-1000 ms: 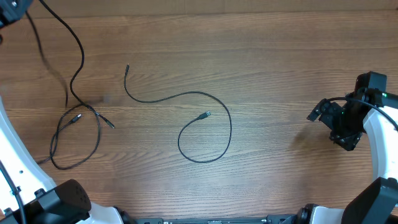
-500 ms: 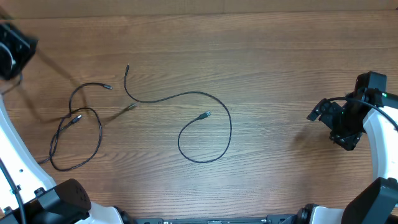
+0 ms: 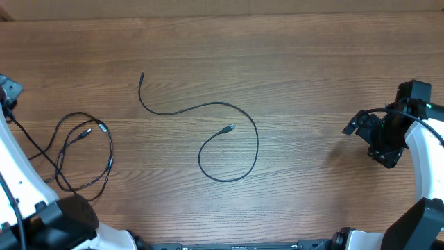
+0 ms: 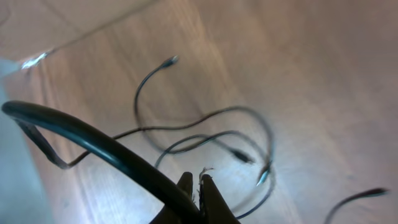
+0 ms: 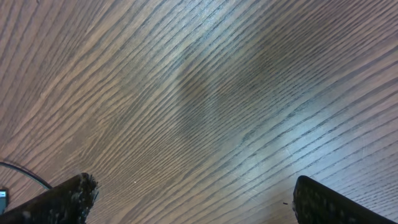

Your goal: Untangle cables

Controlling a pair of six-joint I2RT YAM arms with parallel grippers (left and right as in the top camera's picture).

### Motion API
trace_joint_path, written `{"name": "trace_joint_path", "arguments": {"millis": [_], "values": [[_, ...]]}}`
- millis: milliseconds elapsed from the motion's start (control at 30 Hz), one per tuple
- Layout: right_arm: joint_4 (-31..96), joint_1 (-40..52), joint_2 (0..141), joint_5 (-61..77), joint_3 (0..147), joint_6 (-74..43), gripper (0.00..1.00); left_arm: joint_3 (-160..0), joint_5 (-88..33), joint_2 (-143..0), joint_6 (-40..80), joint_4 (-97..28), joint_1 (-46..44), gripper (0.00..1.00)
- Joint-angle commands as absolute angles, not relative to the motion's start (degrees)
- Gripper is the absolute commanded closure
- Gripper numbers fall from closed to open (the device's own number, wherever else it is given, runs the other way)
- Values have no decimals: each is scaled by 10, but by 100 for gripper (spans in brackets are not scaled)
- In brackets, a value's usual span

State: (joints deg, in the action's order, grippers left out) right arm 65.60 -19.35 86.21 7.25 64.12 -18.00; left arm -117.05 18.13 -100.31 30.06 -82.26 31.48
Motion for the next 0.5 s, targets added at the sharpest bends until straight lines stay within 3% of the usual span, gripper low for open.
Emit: {"name": "trace_joint_path", "arguments": {"millis": [0, 200, 400, 467], "values": [[655, -191, 862, 72, 642, -182, 0, -1170, 213, -1057, 309, -848, 312, 96], [655, -191, 862, 72, 642, -182, 0, -1170, 163, -1129, 271, -863, 289, 96], [655, -191, 862, 72, 641, -182, 0, -1170, 3, -1167, 174, -813, 249, 96], [655, -191, 862, 72, 641, -182, 0, -1171, 22, -1168, 173, -806, 235, 96]]}}
